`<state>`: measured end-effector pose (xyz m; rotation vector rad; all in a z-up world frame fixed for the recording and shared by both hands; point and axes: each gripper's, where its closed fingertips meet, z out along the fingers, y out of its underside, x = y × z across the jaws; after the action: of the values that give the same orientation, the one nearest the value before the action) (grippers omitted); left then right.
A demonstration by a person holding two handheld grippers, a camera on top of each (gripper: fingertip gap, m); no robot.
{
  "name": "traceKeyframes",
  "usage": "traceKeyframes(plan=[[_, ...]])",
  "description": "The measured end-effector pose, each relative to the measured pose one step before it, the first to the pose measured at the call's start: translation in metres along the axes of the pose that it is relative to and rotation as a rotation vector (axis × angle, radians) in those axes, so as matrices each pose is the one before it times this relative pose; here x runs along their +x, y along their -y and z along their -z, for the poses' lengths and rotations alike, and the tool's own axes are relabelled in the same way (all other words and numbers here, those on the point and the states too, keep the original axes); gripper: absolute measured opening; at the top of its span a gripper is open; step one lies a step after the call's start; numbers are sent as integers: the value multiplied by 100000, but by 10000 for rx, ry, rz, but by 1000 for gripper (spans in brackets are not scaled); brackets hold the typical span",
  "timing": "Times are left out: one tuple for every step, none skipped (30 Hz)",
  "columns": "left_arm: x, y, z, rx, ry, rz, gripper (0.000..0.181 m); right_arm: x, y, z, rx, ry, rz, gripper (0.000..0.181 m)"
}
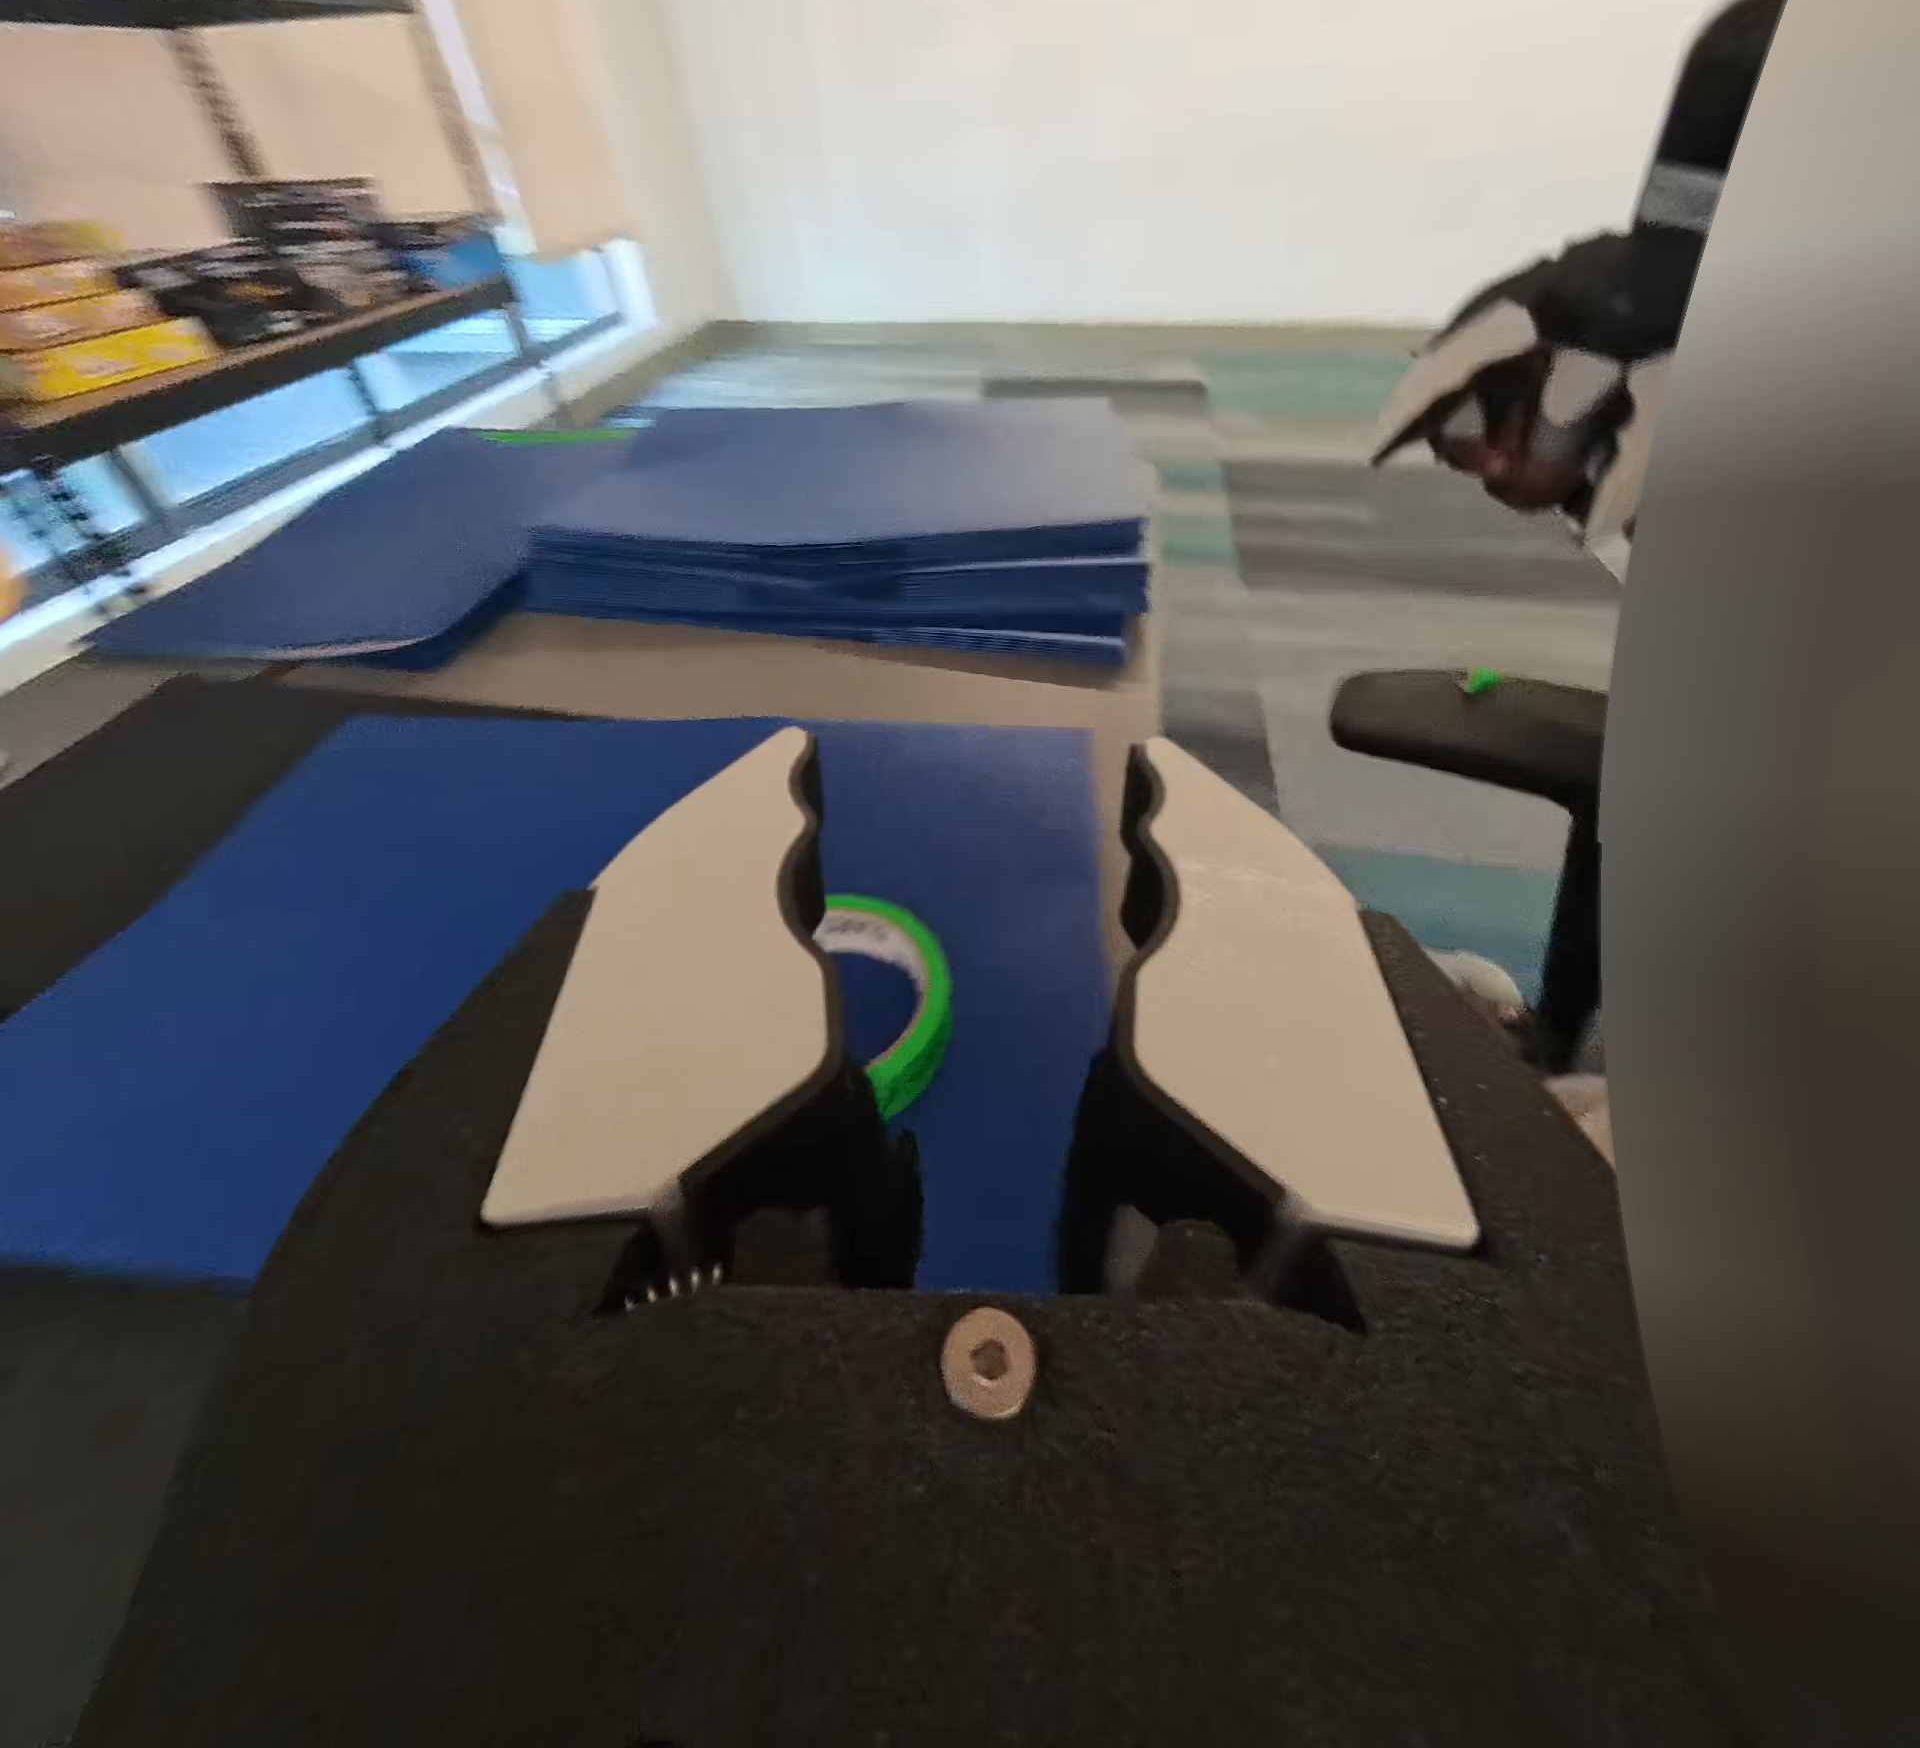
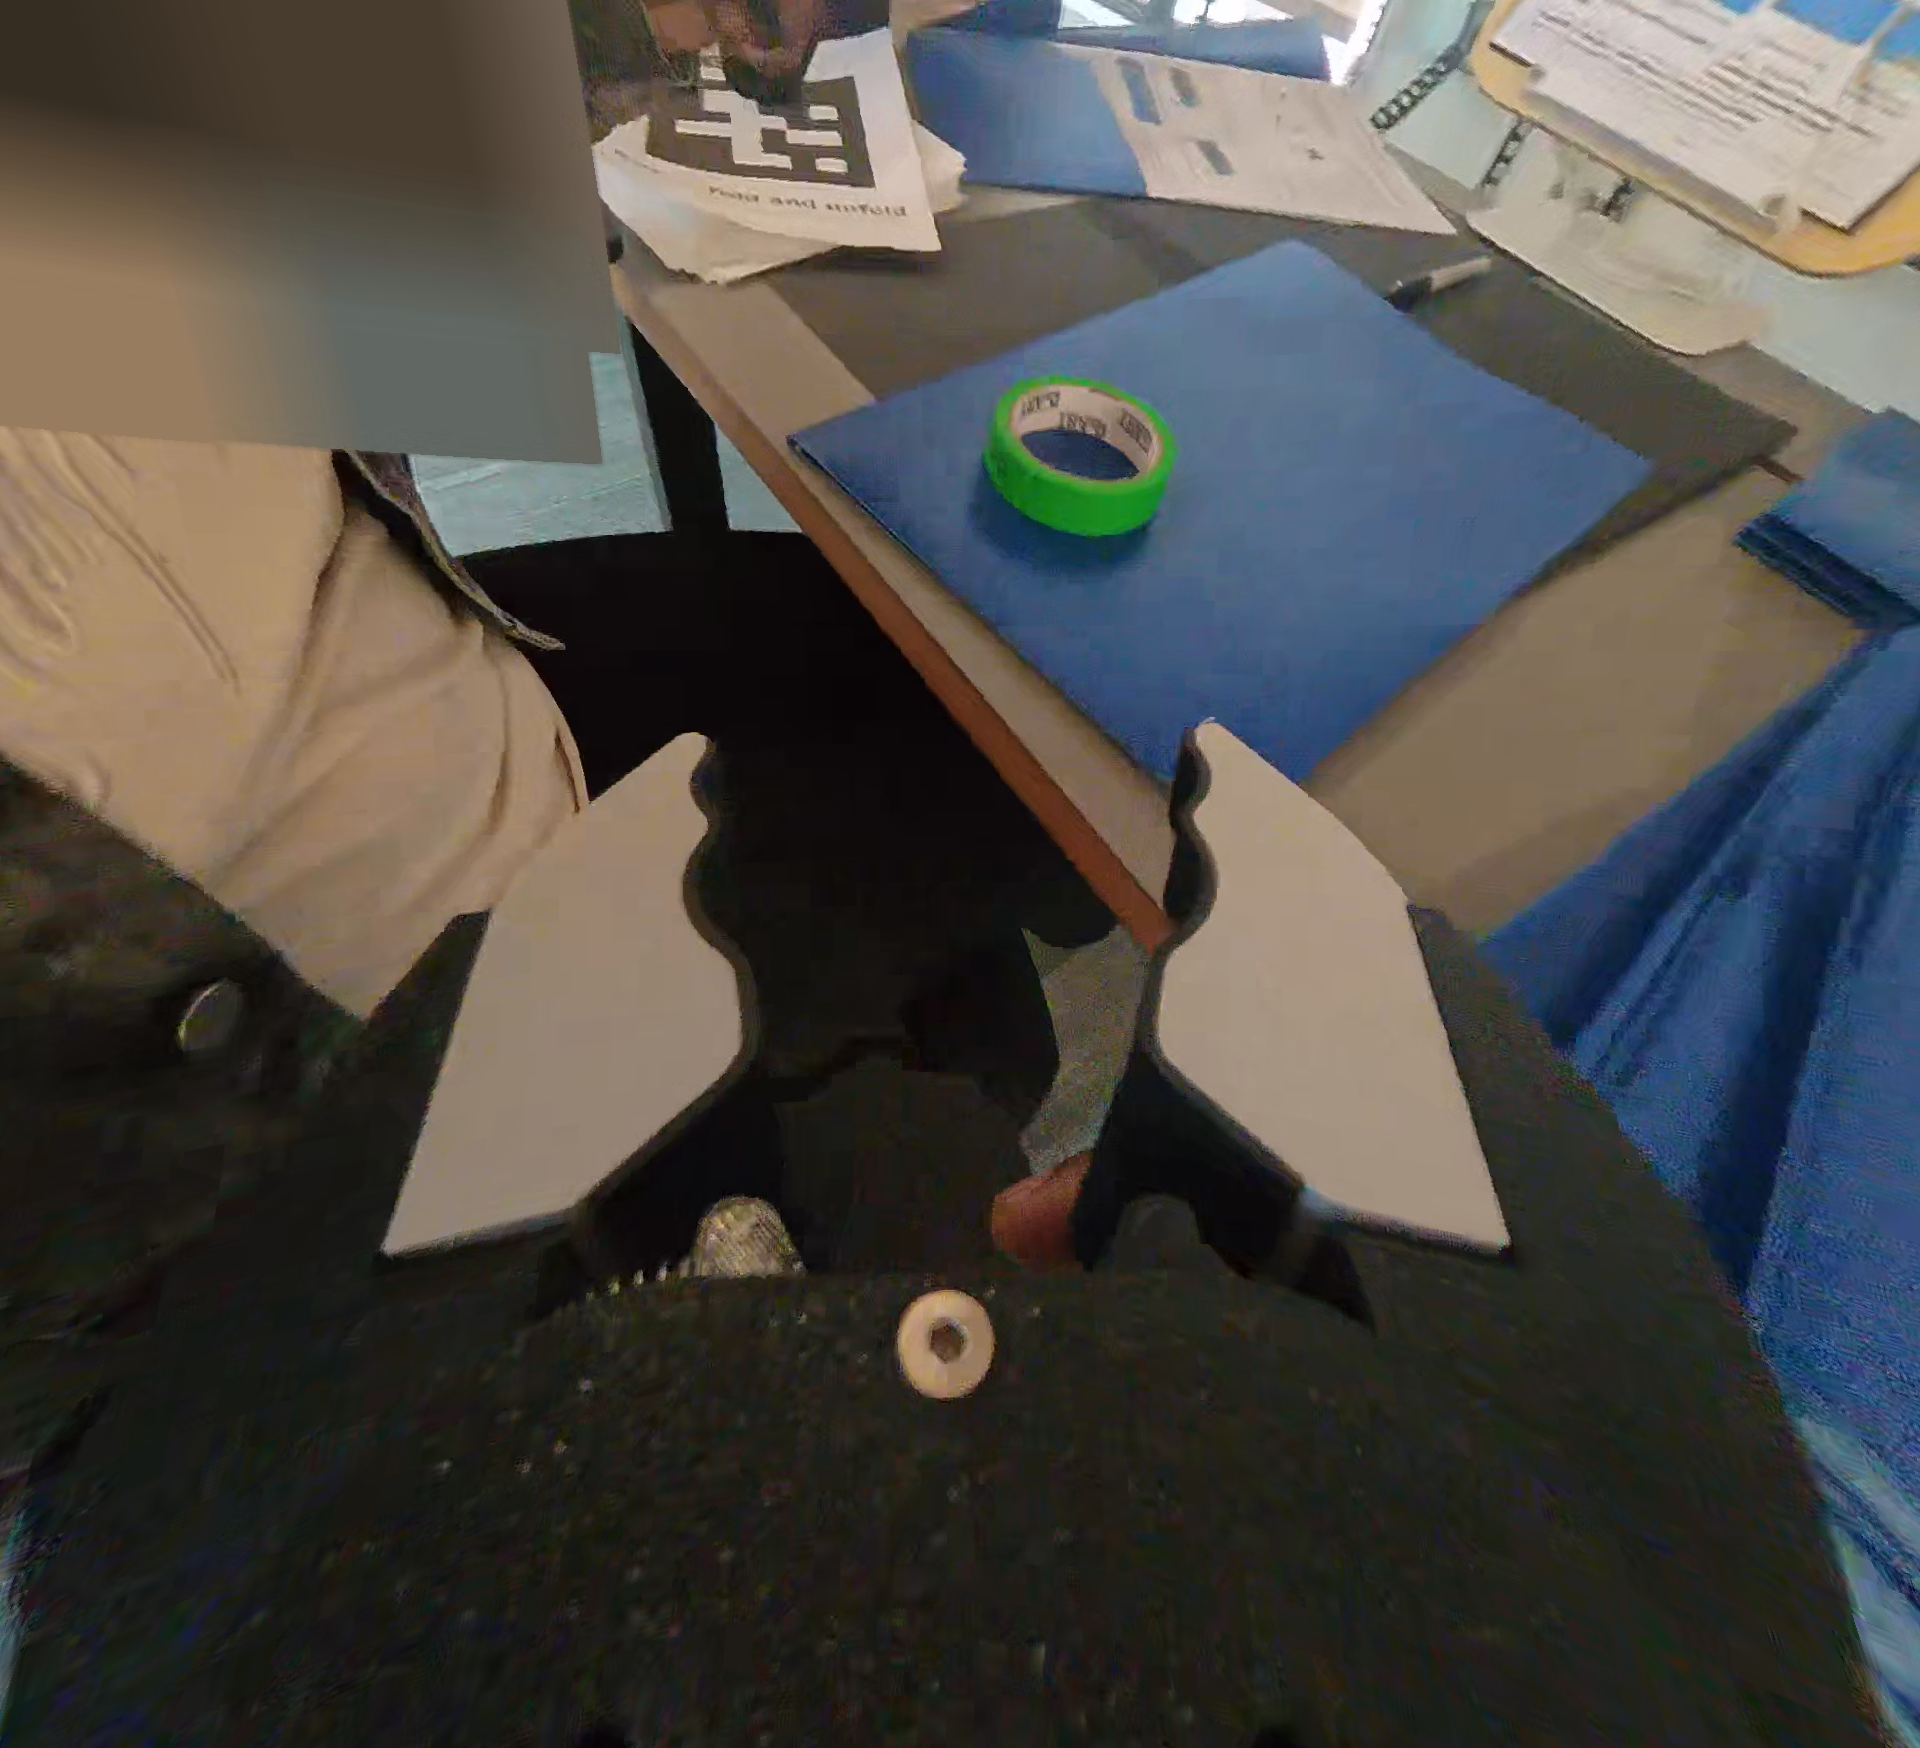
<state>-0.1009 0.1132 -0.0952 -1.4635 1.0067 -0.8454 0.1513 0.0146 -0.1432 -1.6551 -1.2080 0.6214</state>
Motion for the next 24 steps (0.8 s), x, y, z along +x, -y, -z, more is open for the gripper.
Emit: traceKeyframes(plan=[[-1086,-302,1414,123,448,240,60,225,840,-1913,-12,520,210,78],[-720,-586,1048,55,324,131,61,502,731,-2073,-76,414,335,74],[-293,-826,675,-4,134,91,60,815,421,-2159,-225,264,451,69],[-38,-1038,329,-54,34,104,58,853,132,-2319,-411,291,498,65],[72,-1225,36,-144,-19,97,55,491,-154,-2390,-621,610,528,60],[35,-1281,-179,-231,-9,67,54,405,-401,-2366,-807,727,569,50],[78,-1219,-327,-280,-73,12,52,924,-562,-2327,-818,494,558,46],[198,-1099,-430,-362,-209,-39,51,1145,-353,-2209,-615,337,547,42],[349,-986,-451,-479,-367,-76,51,1017,-68,-2020,-364,353,601,35],[219,-854,-435,-511,-284,-62,51,1076,9,-1776,-211,264,564,34],[101,-722,-401,-467,-163,-82,51,1160,48,-1472,-163,153,462,35],[164,-533,-351,-341,-181,-103,51,1051,27,-1204,-146,153,378,36],[191,-363,-300,-218,-182,-91,51,934,88,-969,-94,110,294,37],[51,-256,-214,-125,-89,-6,50,568,-9,-822,-115,221,289,38],[-13,-194,-117,-35,-52,88,50,151,-380,-771,-324,404,317,38],[-74,-136,-25,29,-48,103,52,-305,-530,-659,-384,579,234,32],[-313,5,59,113,59,136,52,-645,-141,-440,-86,706,40,25],[-493,240,98,253,136,147,52,-188,265,-192,190,274,-217,18],[-597,434,94,350,189,197,53,247,423,80,391,-101,-378,11],[-767,528,128,366,337,362,53,516,770,310,706,-338,-599,10],[-714,638,136,429,367,461,54,710,1345,595,1116,-458,-892,10],[-631,801,169,535,370,469,54,647,2082,845,1565,-413,-1090,10],[-235,960,127,630,180,374,54,403,2735,970,1944,-273,-1294,10],[249,1047,34,645,-71,233,55,-69,3006,820,2054,-18,-1419,10]])
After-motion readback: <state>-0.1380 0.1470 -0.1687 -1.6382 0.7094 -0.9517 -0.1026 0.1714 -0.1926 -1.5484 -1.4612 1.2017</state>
